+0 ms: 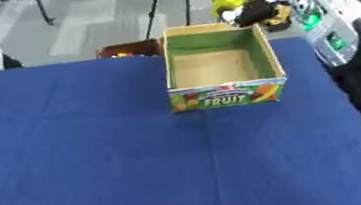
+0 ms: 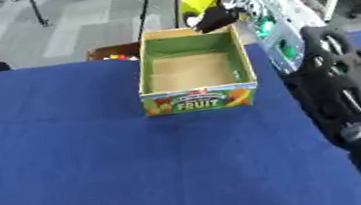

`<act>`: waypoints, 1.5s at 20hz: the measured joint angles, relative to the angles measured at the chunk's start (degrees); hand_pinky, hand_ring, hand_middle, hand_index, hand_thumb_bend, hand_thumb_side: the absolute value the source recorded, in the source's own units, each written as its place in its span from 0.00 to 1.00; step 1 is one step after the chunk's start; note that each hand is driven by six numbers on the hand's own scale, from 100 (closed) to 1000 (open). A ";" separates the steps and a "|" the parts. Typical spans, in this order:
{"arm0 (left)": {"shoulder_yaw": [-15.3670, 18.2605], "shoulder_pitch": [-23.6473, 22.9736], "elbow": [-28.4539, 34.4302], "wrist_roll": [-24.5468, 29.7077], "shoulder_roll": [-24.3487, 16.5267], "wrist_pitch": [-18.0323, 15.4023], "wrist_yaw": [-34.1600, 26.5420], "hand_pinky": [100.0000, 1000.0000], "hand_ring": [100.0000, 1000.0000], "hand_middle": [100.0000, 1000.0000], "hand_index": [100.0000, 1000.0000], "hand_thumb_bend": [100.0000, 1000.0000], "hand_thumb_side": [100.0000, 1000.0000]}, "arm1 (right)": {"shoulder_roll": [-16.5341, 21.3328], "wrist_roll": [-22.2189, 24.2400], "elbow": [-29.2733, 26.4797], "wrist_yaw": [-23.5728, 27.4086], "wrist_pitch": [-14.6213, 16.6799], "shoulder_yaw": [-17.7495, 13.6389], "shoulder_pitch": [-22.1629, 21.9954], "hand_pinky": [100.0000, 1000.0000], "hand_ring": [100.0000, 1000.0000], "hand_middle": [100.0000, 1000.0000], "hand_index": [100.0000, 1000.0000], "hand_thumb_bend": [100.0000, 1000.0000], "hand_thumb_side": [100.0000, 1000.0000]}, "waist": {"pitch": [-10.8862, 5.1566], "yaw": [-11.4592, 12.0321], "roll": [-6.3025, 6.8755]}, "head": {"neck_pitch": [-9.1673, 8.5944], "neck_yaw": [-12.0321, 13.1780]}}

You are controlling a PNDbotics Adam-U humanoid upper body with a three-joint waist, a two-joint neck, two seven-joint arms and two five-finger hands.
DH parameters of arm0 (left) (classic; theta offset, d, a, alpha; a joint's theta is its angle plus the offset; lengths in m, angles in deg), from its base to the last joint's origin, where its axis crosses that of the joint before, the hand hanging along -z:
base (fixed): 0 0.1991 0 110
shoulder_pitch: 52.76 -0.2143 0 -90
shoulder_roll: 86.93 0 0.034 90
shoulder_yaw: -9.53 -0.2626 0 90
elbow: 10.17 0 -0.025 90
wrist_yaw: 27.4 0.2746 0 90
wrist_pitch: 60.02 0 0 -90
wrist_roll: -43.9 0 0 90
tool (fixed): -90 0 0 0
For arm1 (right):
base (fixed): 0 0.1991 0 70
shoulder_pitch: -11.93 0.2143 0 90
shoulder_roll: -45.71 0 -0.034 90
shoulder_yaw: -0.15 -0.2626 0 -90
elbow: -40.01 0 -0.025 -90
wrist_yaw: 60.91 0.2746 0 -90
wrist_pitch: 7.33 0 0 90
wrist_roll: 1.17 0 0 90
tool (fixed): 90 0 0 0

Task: Pick up objects on the table and place them in the box.

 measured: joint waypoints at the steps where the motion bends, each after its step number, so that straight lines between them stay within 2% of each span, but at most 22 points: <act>1: -0.03 0.04 0.00 0.09 0.00 -0.06 0.01 0.52 0.79 0.90 0.95 0.00 1.00 | -0.49 -0.39 1.29 -0.69 -0.26 -0.66 0.53 0.84 0.79 0.26 0.52 0.00 0.41 | 0.23 0.20 -0.02 | -0.21 -0.19; 12: -0.40 1.06 0.00 1.05 0.47 -0.26 0.42 0.52 0.80 0.91 0.95 0.00 1.00 | -4.27 -4.01 12.20 -8.08 -4.10 -6.62 3.08 0.84 0.79 0.26 0.52 0.00 0.41 | 2.85 2.54 -0.63 | -2.78 -2.54; 24: -0.68 2.10 0.00 1.80 0.67 -0.83 0.61 0.52 0.80 0.91 0.95 0.00 1.00 | -5.79 -7.85 17.53 -10.75 -8.82 -11.30 2.53 0.86 0.79 0.27 0.53 0.00 0.43 | 4.79 4.87 -0.71 | -4.71 -4.79; 27: -0.69 2.25 0.00 1.89 0.98 -0.92 0.61 0.52 0.80 0.91 0.95 0.00 1.00 | -5.90 -8.55 17.99 -10.75 -9.19 -11.69 2.47 0.87 0.80 0.29 0.56 0.00 0.49 | 5.02 5.15 -0.57 | -4.94 -5.19; 30: -0.69 2.46 0.00 1.98 0.99 -1.02 0.61 0.52 0.80 0.91 0.95 0.00 1.00 | -6.25 -9.01 18.24 -10.75 -9.09 -11.73 2.42 0.87 0.82 0.35 0.66 0.00 0.61 | 5.30 5.43 -0.54 | -5.21 -5.39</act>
